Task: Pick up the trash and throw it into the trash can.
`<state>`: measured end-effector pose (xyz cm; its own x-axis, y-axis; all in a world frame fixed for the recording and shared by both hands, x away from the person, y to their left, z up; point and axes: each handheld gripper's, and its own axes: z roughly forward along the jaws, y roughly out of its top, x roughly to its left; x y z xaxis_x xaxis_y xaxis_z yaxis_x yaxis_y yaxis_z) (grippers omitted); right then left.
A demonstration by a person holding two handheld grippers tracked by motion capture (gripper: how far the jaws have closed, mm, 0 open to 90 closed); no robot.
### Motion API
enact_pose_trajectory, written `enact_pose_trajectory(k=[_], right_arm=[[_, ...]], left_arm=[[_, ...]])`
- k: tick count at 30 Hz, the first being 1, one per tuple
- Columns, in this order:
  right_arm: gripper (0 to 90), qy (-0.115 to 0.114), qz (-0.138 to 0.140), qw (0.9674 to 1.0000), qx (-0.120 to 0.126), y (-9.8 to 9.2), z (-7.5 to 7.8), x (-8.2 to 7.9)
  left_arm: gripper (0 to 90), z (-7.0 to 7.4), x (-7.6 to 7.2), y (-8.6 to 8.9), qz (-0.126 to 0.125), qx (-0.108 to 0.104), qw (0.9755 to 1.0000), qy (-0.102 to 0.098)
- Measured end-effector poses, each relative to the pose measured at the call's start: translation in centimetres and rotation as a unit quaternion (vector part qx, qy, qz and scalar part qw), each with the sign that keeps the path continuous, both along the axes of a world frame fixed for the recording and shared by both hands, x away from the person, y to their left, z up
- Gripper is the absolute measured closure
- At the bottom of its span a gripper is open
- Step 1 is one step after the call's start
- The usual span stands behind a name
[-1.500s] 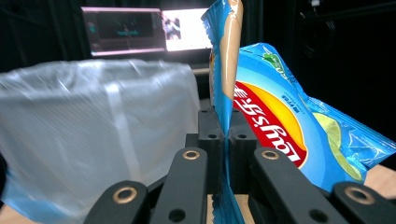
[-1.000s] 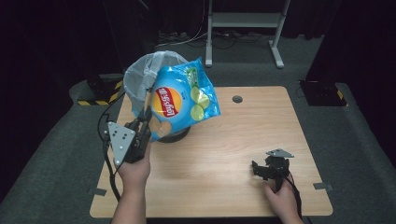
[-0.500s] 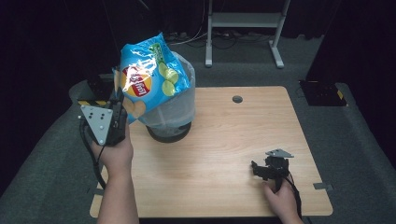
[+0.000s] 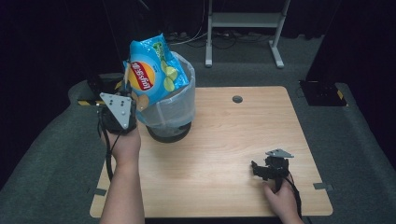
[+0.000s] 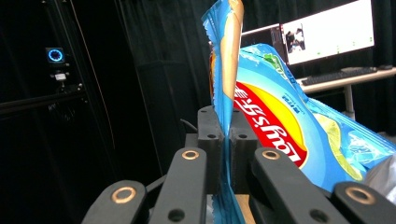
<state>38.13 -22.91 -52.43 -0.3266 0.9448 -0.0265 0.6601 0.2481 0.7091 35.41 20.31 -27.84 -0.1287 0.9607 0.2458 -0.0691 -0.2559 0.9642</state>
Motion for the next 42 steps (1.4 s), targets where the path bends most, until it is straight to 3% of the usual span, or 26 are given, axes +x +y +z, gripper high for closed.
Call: enact_pose_trajectory(k=[10, 13, 14, 17, 22, 27, 32, 42], right_arm=[[13.7, 0.0, 0.0, 1.0, 0.0, 0.0, 0.0, 0.0], [13.8, 0.0, 0.0, 1.0, 0.0, 0.0, 0.0, 0.0], [13.9, -0.001, 0.0, 1.0, 0.0, 0.0, 0.0, 0.0], [14.2, -0.001, 0.0, 1.0, 0.0, 0.0, 0.0, 0.0], [14.2, 0.0, 0.004, 1.0, 0.001, 0.1, 0.0, -0.1], [14.2, 0.0, 0.004, 1.0, 0.001, 0.1, 0.0, -0.1], [14.3, 0.0, 0.004, 1.0, 0.001, 0.1, 0.0, -0.1], [14.2, 0.0, 0.006, 1.0, 0.001, 0.1, 0.0, -0.1]], left_arm=[[84.6, -0.7, 1.1, -2.0, -0.031, 0.013, 0.9994, 0.012], [85.8, -0.3, 1.0, -1.8, -0.016, 0.014, 0.9997, 0.011], [85.9, 0.2, 0.8, -1.1, -0.004, 0.002, 1.0, 0.007], [85.9, 0.9, 0.4, -0.2, 0.014, -0.002, 0.9999, -0.001], [85.3, 1.5, 0.0, 0.6, 0.04, 0.013, 0.9991, -0.006], [83.9, 0.9, 0.5, 0.1, 0.048, 0.029, 0.9984, 0.001], [79.3, 0.4, 0.9, -0.4, 0.032, 0.022, 0.9992, 0.003], [50.5, 0.4, 1.5, -1.8, -0.022, 0.013, 0.9996, 0.01]])
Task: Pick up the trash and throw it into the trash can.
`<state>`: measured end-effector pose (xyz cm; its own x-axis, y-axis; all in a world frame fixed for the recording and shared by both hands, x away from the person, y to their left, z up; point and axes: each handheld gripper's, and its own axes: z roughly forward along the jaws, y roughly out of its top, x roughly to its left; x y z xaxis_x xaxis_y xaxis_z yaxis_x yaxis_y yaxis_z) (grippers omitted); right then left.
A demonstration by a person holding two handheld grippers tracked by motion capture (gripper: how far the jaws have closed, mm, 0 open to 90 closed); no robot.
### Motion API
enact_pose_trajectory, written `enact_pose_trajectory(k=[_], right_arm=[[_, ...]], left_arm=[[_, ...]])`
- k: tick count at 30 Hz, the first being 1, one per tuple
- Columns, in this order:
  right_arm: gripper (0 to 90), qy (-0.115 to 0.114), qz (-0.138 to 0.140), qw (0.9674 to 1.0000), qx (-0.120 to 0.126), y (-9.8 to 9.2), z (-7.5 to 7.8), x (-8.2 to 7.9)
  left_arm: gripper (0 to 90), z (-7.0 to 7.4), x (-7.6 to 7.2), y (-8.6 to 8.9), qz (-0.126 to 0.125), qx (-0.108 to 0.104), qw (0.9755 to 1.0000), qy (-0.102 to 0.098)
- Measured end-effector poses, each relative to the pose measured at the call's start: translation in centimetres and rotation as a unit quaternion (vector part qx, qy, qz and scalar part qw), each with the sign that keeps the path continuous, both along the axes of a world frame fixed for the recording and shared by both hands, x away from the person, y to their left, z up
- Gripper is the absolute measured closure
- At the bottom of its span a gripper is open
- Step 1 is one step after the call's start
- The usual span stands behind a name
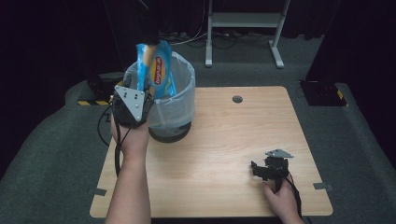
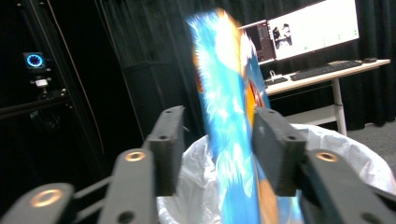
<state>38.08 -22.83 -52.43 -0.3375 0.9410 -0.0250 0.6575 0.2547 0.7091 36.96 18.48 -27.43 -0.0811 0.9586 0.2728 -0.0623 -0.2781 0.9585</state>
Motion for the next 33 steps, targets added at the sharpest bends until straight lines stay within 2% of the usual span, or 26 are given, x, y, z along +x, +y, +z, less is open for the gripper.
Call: enact_pose_trajectory(k=[4, 7, 10, 15, 19, 23, 25, 27, 29, 30, 31, 32, 33], right_arm=[[14.2, 0.0, 0.0, 1.0, 0.0, 0.0, 0.0, 0.0], [14.2, 0.0, 0.0, 1.0, 0.0, 0.0, 0.0, 0.0], [14.2, 0.0, 0.0, 1.0, 0.0, 0.0, 0.0, 0.0], [14.2, 0.0, 0.0, 1.0, 0.0, 0.0, 0.0, 0.0], [14.2, 0.0, 0.0, 1.0, 0.0, 0.0, 0.0, 0.0], [14.2, 0.0, 0.0, 1.0, 0.0, 0.0, 0.0, 0.0], [14.2, 0.0, 0.0, 1.0, 0.0, 0.0, 0.0, 0.0], [14.2, 0.0, 0.0, 1.0, 0.0, 0.0, 0.0, 0.0], [14.2, 0.0, 0.0, 1.0, 0.0, 0.0, 0.0, 0.0], [14.2, 0.0, 0.0, 1.0, 0.0, 0.0, 0.0, 0.0], [14.2, 0.0, 0.0, 1.0, 0.0, 0.0, 0.0, 0.0], [14.2, 0.0, 0.0, 1.0, 0.0, 0.0, 0.0, 0.0], [14.3, 0.0, 0.0, 1.0, 0.0, 0.0, 0.0, 0.0]], left_arm=[[47.6, -0.1, -0.1, -0.1, -0.007, -0.002, 1.0, 0.001], [45.5, -0.4, 0.0, -0.1, -0.016, -0.003, 0.9998, 0.009], [41.4, -1.3, -0.1, -0.2, -0.04, -0.013, 0.9988, 0.023], [38.7, -3.5, -1.5, -0.3, -0.07, -0.026, 0.9969, 0.022], [37.6, -4.8, -3.0, -0.6, -0.087, -0.03, 0.9956, 0.017], [35.4, -5.9, -3.5, -0.8, -0.094, -0.018, 0.9951, 0.027], [34.6, -6.4, -3.3, -0.8, -0.093, -0.003, 0.9951, 0.034], [34.9, -6.6, -2.7, -0.8, -0.096, -0.001, 0.9945, 0.044], [39.0, -6.6, -2.1, -0.8, -0.09, 0.003, 0.9949, 0.046], [49.1, -6.5, -1.7, -0.8, -0.092, 0.004, 0.9946, 0.048], [54.5, -6.5, -1.7, -0.8, -0.092, 0.004, 0.9946, 0.048], [54.5, -6.4, -1.3, -0.8, -0.095, 0.008, 0.9941, 0.051], [60.3, -6.3, -1.1, -0.9, -0.098, 0.011, 0.9937, 0.054]])
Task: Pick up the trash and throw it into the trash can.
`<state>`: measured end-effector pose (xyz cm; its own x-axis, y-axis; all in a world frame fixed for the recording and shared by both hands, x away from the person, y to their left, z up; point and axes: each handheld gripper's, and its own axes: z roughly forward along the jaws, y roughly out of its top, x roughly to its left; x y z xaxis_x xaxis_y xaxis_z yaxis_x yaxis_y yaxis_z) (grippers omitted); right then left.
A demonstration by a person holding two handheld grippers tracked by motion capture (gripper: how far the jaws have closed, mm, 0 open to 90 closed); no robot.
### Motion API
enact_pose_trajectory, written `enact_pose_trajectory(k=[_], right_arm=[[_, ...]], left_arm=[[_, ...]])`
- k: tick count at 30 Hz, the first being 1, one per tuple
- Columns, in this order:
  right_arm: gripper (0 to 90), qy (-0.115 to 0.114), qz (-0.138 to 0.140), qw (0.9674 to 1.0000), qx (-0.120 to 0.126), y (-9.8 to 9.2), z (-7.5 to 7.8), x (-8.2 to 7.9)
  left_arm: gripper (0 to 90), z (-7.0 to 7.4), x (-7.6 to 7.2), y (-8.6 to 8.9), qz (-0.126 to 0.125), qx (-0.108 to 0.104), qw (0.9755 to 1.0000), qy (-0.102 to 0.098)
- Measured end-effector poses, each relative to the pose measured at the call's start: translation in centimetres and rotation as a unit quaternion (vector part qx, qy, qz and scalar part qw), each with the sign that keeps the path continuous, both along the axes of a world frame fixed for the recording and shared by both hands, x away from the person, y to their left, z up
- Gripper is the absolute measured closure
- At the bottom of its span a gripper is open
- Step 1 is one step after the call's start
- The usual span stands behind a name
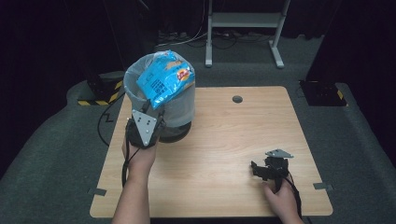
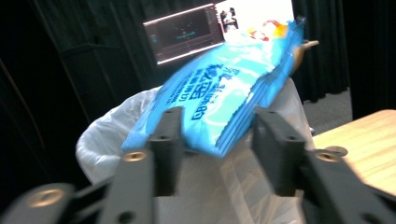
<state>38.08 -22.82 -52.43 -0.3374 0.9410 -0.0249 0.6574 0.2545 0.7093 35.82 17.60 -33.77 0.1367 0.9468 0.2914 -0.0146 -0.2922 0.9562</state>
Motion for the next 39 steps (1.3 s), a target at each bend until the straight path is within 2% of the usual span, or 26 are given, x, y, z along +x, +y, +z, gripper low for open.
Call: enact_pose_trajectory(k=[3, 7, 10, 15, 20, 22, 25, 27, 30, 34, 39], right_arm=[[14.2, 0.0, 0.0, 1.0, 0.0, 0.0, 0.0, 0.0], [14.2, 0.0, 0.0, 1.0, 0.0, 0.0, 0.0, 0.0], [14.3, 0.0, 0.0, 1.0, 0.0, 0.0, 0.0, 0.0], [14.2, 0.0, 0.0, 1.0, 0.0, 0.0, 0.0, 0.0], [14.2, 0.0, 0.0, 1.0, 0.0, 0.0, 0.0, 0.0], [14.2, 0.0, 0.0, 1.0, 0.0, 0.0, 0.0, 0.0], [14.2, 0.0, 0.0, 1.0, 0.0, 0.0, 0.0, 0.0], [14.3, 0.0, 0.0, 1.0, 0.0, 0.0, 0.0, 0.0], [14.4, -0.001, 0.0, 1.0, 0.0, 0.0, 0.0, 0.0], [14.4, -0.001, 0.0, 1.0, 0.0, 0.0, 0.0, 0.0], [14.4, -0.001, 0.0, 1.0, 0.0, 0.0, 0.0, 0.0]], left_arm=[[79.2, 0.3, 0.0, -0.5, -0.004, 0.006, 0.9999, -0.012], [88.3, 1.5, -0.8, -1.3, -0.006, 0.003, 0.999, -0.044], [88.8, 3.0, -1.6, -1.7, -0.006, 0.0, 0.9976, -0.068], [89.5, 4.8, -2.6, -1.7, -0.009, -0.01, 0.9956, -0.093], [89.5, 5.2, -3.1, -1.9, -0.012, -0.012, 0.9947, -0.102], [90.0, 5.1, -3.5, -1.9, -0.013, -0.013, 0.9935, -0.112], [89.9, 4.9, -3.2, -2.0, -0.012, -0.006, 0.9947, -0.102], [89.1, 4.5, -2.6, -1.8, -0.011, -0.009, 0.9961, -0.087], [82.1, 3.9, -2.0, -1.8, -0.014, -0.014, 0.9975, -0.069], [74.9, 3.3, -1.5, -1.9, -0.018, -0.015, 0.9984, -0.051], [68.8, 3.0, -1.2, -1.8, -0.023, -0.023, 0.9986, -0.043]])
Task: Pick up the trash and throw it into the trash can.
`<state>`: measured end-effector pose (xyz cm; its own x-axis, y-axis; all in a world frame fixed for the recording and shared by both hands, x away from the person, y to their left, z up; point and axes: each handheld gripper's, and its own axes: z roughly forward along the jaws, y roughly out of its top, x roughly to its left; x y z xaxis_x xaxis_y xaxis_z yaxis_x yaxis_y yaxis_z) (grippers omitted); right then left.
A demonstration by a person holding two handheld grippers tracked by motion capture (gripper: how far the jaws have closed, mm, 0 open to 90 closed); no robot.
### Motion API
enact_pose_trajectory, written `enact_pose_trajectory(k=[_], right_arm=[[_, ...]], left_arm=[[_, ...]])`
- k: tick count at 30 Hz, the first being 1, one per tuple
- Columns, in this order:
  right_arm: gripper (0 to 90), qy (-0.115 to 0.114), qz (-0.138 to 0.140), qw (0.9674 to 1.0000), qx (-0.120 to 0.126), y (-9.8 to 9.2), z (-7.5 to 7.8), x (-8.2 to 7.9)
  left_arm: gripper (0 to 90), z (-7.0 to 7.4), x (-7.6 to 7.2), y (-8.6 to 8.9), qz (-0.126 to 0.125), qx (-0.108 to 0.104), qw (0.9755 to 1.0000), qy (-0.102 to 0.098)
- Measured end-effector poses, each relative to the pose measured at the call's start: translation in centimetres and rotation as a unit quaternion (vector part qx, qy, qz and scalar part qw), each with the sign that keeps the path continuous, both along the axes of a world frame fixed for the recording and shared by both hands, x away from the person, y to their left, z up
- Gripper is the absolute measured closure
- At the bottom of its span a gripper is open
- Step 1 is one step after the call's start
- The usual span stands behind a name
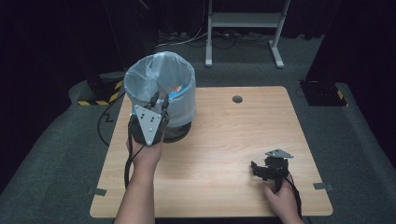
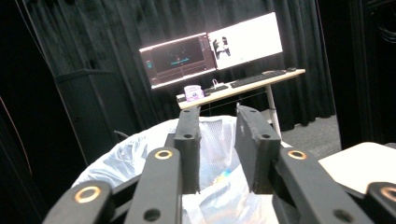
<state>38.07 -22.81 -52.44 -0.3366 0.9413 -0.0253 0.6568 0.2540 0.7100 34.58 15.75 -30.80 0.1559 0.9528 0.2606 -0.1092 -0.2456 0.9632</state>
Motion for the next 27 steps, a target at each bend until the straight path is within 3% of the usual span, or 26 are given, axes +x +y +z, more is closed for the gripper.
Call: enact_pose_trajectory(k=[4, 11, 17, 27], right_arm=[[14.4, 0.0, 0.0, 1.0, 0.0, 0.0, 0.0, 0.0], [14.4, 0.0, 0.0, 1.0, 0.0, 0.0, 0.0, 0.0], [14.4, 0.0, 0.0, 1.0, 0.0, 0.0, 0.0, 0.0], [14.4, 0.0, 0.002, 1.0, 0.001, 0.0, 0.0, 0.0]], left_arm=[[62.5, -0.2, 0.2, -0.1, -0.007, -0.002, 0.9999, 0.011], [49.8, -0.9, 0.6, 0.2, -0.03, -0.027, 0.9987, 0.03], [41.8, -1.8, 0.8, 0.4, -0.039, -0.027, 0.9976, 0.05], [35.2, -5.1, 0.8, 1.0, -0.059, -0.042, 0.9919, 0.104]])
